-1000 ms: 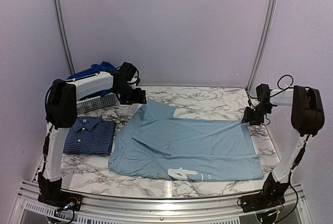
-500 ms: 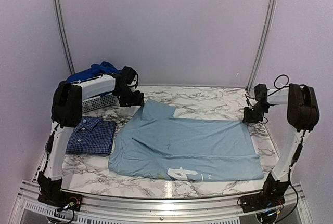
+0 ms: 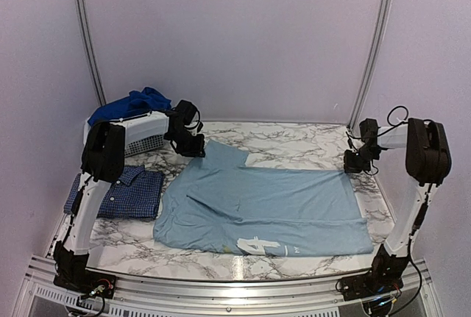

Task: Fold and stack the mixed laundry pile
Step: Pick up the 1/3-folded shirt from the center of the board.

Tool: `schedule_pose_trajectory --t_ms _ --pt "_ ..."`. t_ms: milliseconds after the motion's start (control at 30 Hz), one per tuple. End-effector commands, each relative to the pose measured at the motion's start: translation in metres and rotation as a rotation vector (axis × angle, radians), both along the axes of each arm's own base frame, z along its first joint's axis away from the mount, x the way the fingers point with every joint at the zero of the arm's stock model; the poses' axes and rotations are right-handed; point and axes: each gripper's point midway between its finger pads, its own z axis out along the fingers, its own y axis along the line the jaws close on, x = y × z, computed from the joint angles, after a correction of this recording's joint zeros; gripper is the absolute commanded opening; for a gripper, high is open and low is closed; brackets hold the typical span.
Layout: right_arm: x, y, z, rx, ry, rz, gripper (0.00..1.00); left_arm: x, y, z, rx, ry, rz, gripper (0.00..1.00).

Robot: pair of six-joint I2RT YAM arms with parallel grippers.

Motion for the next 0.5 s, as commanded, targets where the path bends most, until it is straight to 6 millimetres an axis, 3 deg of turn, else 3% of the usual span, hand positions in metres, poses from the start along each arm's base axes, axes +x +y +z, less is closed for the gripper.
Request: schedule_pose_trajectory --t_ms 0,67,200,333,467 --pt "-0.008 0.013 -0.023 0.082 0.071 0.003 0.0 0.018 0.004 0.002 -0.066 -0.009 0.033 0.08" --pt "0.001 0.015 -0.017 0.107 0.046 -0.001 0.0 0.034 0.012 0.015 -0.103 -0.04 0.065 0.0" --pt "0.02 0.02 0.003 0.156 -0.01 -0.016 0.0 0.055 0.022 0.05 -0.132 -0.125 0.083 0.0" --pt "0.032 0.022 0.034 0.169 -0.081 -0.015 0.0 0.05 0.016 0.068 -0.169 -0.139 0.044 0.0" --pt "0.028 0.022 0.054 0.162 -0.114 -0.006 0.0 0.037 0.02 0.08 -0.143 -0.159 0.002 0.0"
